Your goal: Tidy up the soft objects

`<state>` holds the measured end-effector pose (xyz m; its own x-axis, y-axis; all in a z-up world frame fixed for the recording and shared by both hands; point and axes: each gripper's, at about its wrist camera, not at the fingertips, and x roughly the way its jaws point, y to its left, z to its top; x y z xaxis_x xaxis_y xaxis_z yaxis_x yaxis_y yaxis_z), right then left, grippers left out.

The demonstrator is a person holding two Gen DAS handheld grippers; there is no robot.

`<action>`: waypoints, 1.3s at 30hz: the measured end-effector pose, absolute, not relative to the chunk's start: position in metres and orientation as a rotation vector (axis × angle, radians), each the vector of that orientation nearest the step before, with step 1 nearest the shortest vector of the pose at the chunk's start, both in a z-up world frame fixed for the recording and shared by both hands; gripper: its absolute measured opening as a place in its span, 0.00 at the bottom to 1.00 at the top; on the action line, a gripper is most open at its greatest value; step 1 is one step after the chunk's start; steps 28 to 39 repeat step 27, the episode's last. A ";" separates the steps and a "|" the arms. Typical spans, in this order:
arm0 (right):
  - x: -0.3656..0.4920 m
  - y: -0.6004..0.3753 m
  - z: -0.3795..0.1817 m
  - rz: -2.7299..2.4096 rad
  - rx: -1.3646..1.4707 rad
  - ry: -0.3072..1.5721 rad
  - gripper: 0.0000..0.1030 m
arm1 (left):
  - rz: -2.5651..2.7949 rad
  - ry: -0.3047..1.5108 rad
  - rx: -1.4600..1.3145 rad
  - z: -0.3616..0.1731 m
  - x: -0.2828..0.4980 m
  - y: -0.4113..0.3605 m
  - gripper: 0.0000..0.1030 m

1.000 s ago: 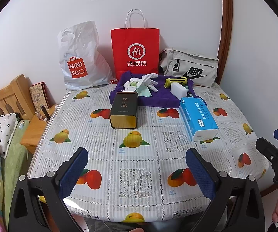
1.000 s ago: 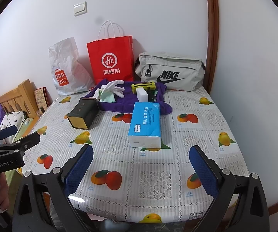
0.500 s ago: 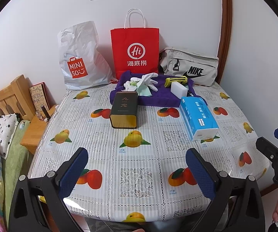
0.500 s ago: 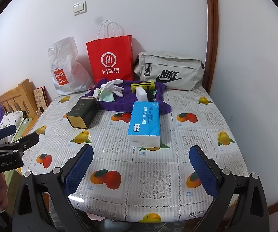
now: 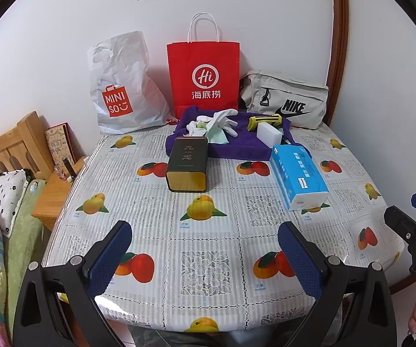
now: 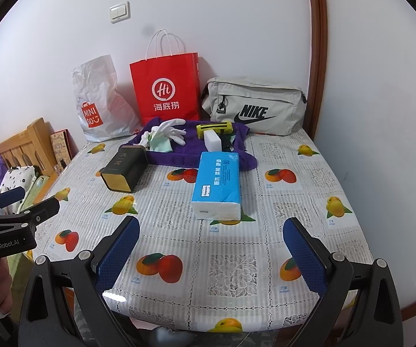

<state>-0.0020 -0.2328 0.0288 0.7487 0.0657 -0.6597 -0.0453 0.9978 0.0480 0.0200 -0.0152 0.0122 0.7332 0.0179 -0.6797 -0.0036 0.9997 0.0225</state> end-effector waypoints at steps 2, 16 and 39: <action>-0.002 -0.232 0.029 0.059 0.029 0.722 0.96 | 0.011 0.748 0.021 0.013 0.020 -0.016 0.99; -0.002 -0.233 0.029 0.060 0.029 0.722 0.96 | 0.010 0.748 0.020 0.013 0.020 -0.014 0.99; -0.003 -0.231 0.030 0.066 0.029 0.724 0.96 | 0.009 0.739 0.016 0.014 0.019 -0.012 0.99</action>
